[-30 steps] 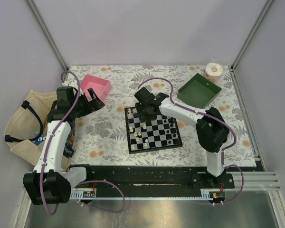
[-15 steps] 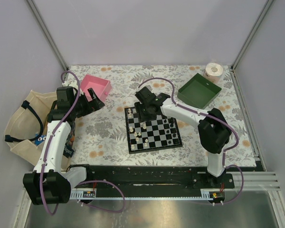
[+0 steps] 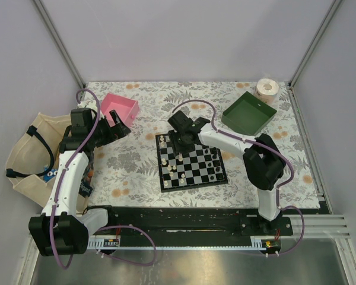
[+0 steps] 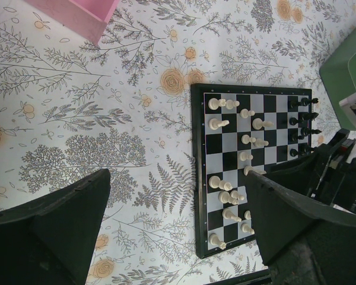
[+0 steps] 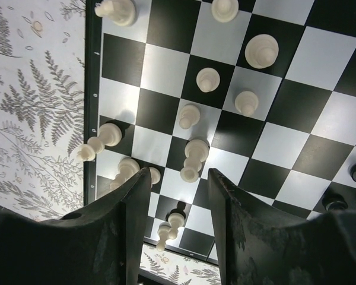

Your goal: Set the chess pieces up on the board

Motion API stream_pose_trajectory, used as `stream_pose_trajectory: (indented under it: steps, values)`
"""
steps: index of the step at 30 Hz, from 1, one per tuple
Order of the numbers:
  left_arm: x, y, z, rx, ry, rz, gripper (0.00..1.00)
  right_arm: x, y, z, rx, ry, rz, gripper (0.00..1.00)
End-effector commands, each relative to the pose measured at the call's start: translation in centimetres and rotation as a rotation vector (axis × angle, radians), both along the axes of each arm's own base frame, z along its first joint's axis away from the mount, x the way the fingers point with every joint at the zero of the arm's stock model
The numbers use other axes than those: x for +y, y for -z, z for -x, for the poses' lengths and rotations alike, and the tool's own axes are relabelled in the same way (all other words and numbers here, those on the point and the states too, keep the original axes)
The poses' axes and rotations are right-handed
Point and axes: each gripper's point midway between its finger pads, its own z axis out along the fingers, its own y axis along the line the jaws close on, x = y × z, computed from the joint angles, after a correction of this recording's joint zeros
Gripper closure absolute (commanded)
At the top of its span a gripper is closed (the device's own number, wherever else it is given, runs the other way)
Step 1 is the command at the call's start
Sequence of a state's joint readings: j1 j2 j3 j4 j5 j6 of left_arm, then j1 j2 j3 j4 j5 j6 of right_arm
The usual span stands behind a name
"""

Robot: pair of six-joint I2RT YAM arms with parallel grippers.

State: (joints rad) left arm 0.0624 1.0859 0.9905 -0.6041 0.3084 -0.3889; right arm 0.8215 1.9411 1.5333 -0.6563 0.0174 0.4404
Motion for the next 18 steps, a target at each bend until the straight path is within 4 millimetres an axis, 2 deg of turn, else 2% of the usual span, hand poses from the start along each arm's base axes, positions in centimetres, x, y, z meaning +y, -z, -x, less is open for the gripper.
stream_pose_trajectory:
  steps: [1, 18]
  values:
    - [-0.15, -1.21, -0.51, -0.052, 0.017, 0.003, 0.01, 0.26, -0.10, -0.30, -0.005, 0.011, 0.011, 0.49]
    - [-0.17, -1.17, -0.52, -0.051, 0.018, 0.004, 0.01, 0.35, 0.78, -0.35, 0.006, 0.002, 0.026, 0.55]
